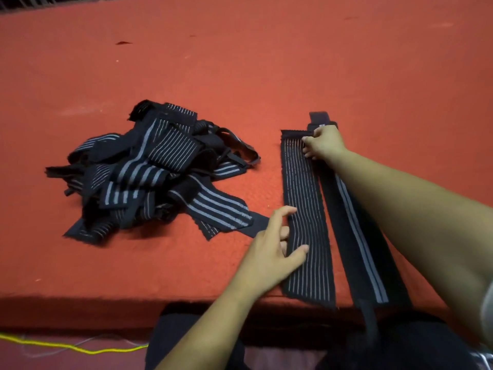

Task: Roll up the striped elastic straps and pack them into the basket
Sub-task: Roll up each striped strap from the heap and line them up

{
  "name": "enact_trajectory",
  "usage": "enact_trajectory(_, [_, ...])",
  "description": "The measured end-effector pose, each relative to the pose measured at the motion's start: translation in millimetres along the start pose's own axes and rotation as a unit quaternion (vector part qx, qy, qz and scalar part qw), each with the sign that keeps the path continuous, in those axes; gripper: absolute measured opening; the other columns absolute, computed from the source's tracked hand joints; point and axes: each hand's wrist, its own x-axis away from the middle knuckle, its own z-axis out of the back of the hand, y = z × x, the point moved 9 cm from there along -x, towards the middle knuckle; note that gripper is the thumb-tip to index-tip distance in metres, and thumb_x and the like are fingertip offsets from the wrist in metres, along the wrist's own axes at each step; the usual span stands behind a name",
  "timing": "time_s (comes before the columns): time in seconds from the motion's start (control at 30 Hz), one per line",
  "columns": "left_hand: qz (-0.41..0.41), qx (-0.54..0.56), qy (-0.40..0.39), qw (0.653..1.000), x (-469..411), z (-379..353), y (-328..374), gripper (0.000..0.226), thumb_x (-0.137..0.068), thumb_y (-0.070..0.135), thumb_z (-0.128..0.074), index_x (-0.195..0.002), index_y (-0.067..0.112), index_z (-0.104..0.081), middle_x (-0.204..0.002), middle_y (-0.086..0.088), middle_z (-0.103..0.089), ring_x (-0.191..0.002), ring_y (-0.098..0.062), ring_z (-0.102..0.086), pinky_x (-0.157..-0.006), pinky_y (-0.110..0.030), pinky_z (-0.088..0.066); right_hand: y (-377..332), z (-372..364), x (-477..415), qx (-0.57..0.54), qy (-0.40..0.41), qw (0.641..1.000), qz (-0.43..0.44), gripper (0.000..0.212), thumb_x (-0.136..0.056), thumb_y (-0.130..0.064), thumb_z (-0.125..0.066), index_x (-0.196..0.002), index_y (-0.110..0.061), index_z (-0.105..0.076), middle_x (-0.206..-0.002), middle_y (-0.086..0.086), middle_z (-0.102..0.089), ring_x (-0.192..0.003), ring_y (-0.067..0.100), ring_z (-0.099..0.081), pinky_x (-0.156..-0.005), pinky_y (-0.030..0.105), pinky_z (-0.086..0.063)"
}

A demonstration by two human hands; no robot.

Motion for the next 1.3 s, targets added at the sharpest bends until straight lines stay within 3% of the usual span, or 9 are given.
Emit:
enact_trajectory(0.07, [0.010,0.012,0.005,1.000,-1.5,1.4,-3.1,0.054,-0.089,0.024,-0.065,-0.130,0.046,-0.036,-0.098,-0.002,-0.072,-0.080,-0.031,-0.071,-0.074,-0.054,-0.058,6.5,-1.8,-1.2,0.011,0.007,1.000,0.001,0.012,-0.094,-0.019,-0.063,-0.089,-0.008,-0.065,-0.083,0.014,-0.075,-0.066,0.021,-0.071,-0.066,0.037,-0.057])
enact_trajectory(0.13, [0.014,0.015,0.010,1.000,-2.1,3.0,-3.2,0.051,-0.090,0.026,-0.062,-0.129,0.047,-0.037,-0.098,-0.006,-0.071,-0.083,-0.034,-0.071,-0.076,-0.057,-0.057,9.8,-0.8,2.9,0.003,0.010,1.000,0.003,0.042,-0.091,-0.019,-0.065,-0.129,-0.004,-0.056,-0.085,0.007,-0.074,-0.072,0.021,-0.073,-0.079,0.042,-0.059])
enact_trajectory(0.2, [0.008,0.020,0.013,1.000,-1.4,2.9,-1.2,0.048,-0.091,0.026,-0.061,-0.128,0.046,-0.038,-0.098,-0.007,-0.072,-0.083,-0.034,-0.071,-0.077,-0.057,-0.057,5.5,3.1,20.4,-0.013,-0.001,1.000,0.013,0.059,-0.090,-0.018,-0.064,-0.144,-0.006,-0.043,-0.092,0.004,-0.071,-0.082,0.021,-0.072,-0.088,0.045,-0.058])
enact_trajectory(0.33, [0.006,0.016,0.019,1.000,-2.9,5.0,-3.7,0.045,-0.088,0.035,-0.062,-0.123,0.052,-0.039,-0.094,-0.016,-0.071,-0.080,-0.042,-0.069,-0.072,-0.060,-0.056,-15.8,5.7,84.1,0.118,-0.034,0.986,0.109,0.044,-0.093,-0.022,-0.063,-0.136,-0.013,-0.055,-0.123,0.003,-0.066,-0.116,0.021,-0.061,-0.098,0.025,-0.043])
enact_trajectory(0.57, [0.002,0.003,0.019,1.000,-1.6,8.0,-1.5,0.038,-0.086,0.037,-0.067,-0.117,0.046,-0.047,-0.080,-0.025,-0.064,-0.071,-0.042,-0.067,-0.064,-0.054,-0.057,21.6,-7.7,183.3,0.297,-0.097,0.931,0.188,0.053,-0.099,-0.041,-0.052,-0.147,-0.020,-0.046,-0.160,0.001,-0.034,-0.151,0.014,-0.023,-0.124,0.043,-0.013])
enact_trajectory(0.67, [-0.024,-0.077,0.053,0.995,4.6,8.4,9.5,0.021,-0.090,0.025,-0.069,-0.106,0.029,-0.056,-0.051,0.002,-0.049,-0.047,-0.008,-0.046,-0.055,-0.028,-0.039,25.0,-6.2,206.5,0.329,-0.055,0.916,0.221,0.053,-0.102,-0.044,-0.043,-0.150,-0.024,-0.042,-0.163,-0.004,-0.028,-0.152,0.010,-0.016,-0.125,0.038,-0.005])
enact_trajectory(0.87, [-0.006,-0.198,0.124,0.972,29.8,0.6,26.0,0.015,-0.090,0.022,-0.066,-0.101,0.020,-0.057,-0.048,0.006,-0.042,-0.057,-0.017,-0.052,-0.058,-0.032,-0.031,24.1,-6.1,210.1,0.336,-0.054,0.914,0.223,0.052,-0.102,-0.045,-0.041,-0.151,-0.026,-0.040,-0.164,-0.007,-0.025,-0.152,0.009,-0.014,-0.125,0.039,-0.005])
enact_trajectory(1.1, [0.043,-0.185,0.015,0.982,46.6,0.5,30.5,0.012,-0.094,0.025,-0.062,-0.102,0.024,-0.053,-0.049,0.005,-0.060,-0.036,-0.004,-0.051,-0.048,-0.025,-0.044,22.9,-4.5,214.6,0.331,-0.058,0.916,0.217,0.053,-0.102,-0.046,-0.041,-0.151,-0.027,-0.041,-0.163,-0.007,-0.026,-0.152,0.009,-0.015,-0.126,0.038,-0.003])
enact_trajectory(1.3, [-0.042,-0.291,0.192,0.936,35.9,86.7,30.7,0.020,-0.083,0.020,-0.076,-0.098,0.019,-0.063,-0.074,0.010,-0.059,-0.075,-0.015,-0.060,-0.078,-0.040,-0.052,19.2,-4.9,209.2,0.312,-0.089,0.928,0.185,0.054,-0.100,-0.043,-0.046,-0.150,-0.024,-0.042,-0.163,-0.003,-0.026,-0.152,0.012,-0.015,-0.125,0.041,-0.003])
